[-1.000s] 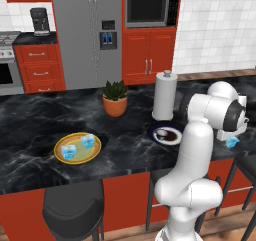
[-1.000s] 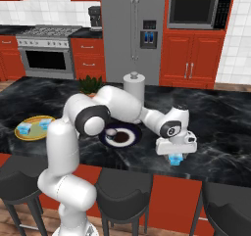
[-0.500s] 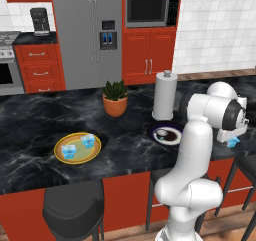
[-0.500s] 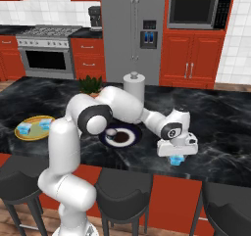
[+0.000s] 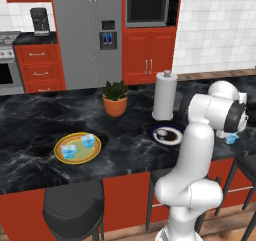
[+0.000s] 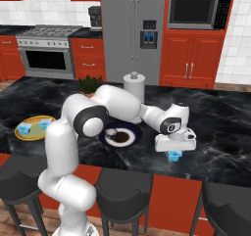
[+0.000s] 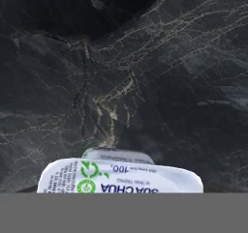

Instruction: Place two yogurt containers on each plate.

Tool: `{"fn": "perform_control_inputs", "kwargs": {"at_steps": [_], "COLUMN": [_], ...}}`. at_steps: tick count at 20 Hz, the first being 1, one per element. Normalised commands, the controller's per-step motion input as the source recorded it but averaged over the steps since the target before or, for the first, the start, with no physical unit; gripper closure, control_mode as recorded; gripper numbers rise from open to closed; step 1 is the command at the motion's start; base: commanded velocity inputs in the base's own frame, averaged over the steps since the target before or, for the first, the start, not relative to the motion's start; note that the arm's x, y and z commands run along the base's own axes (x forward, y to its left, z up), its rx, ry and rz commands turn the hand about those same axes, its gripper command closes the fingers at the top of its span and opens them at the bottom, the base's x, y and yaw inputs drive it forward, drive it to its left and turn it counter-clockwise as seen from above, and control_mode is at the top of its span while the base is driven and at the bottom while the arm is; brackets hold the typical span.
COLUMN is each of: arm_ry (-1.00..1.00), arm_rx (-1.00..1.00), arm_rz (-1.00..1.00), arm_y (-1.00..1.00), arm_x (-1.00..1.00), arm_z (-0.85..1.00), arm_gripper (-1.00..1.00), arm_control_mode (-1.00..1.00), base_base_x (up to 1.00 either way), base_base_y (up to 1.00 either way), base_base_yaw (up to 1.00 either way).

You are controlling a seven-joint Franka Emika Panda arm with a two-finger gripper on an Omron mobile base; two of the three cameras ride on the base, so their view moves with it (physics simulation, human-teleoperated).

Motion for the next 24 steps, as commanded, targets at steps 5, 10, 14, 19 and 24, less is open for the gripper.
{"fn": "perform_control_inputs", "kwargs": {"at_steps": [5,10,14,19,24], "arm_ry": [0.08,0.17,0.23,0.19,0.15], "arm_rx": [0.0,0.0,0.0,0.01,0.02], "arm_rz": [0.0,0.0,0.0,0.0,0.0], "arm_y": [0.81,0.91,0.78,0.68,0.31], "arm_x": [0.21,0.31,0.37,0.27,0.21], "arm_z": [0.35,0.22,0.02,0.13,-0.01], "arm_gripper": [1.0,1.0,1.0,1.0,1.0], "arm_control_mode": [-1.0,-1.0,-1.0,-1.0,-1.0], "base_base_x": [0.0,0.0,0.0,0.0,0.0], "base_base_y": [0.0,0.0,0.0,0.0,0.0], "base_base_yaw": [0.0,0.0,0.0,0.0,0.0]}}
